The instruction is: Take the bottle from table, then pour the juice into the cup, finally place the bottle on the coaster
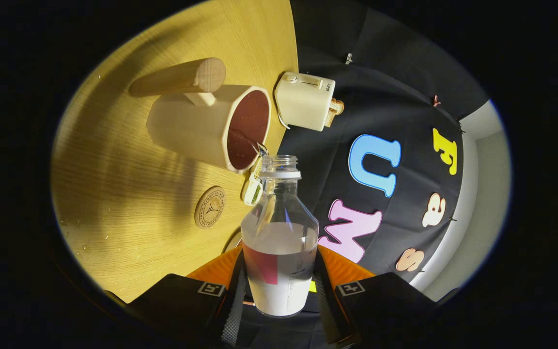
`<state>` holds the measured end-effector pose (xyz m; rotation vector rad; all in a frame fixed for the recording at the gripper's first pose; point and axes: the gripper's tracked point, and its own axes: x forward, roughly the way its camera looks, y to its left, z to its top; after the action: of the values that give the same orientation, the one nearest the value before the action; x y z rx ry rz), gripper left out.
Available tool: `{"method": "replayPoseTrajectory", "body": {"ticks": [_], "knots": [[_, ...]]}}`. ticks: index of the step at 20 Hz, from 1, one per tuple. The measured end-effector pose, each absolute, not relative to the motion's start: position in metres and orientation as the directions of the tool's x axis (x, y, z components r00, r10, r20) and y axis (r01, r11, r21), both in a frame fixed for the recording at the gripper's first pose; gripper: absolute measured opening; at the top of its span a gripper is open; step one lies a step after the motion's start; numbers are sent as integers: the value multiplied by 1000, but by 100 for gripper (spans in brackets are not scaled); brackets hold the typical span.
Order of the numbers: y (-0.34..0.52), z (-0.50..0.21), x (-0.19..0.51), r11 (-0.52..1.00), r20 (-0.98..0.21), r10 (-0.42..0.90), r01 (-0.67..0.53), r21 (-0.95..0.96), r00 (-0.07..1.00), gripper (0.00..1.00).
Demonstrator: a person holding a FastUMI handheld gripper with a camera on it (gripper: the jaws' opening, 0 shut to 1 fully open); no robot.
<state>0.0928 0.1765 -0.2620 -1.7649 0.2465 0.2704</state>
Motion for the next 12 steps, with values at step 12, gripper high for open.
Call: {"method": "replayPoseTrajectory", "body": {"ticks": [12], "knots": [[179, -262, 98, -275, -314, 0, -302, -913, 949, 69]]}}
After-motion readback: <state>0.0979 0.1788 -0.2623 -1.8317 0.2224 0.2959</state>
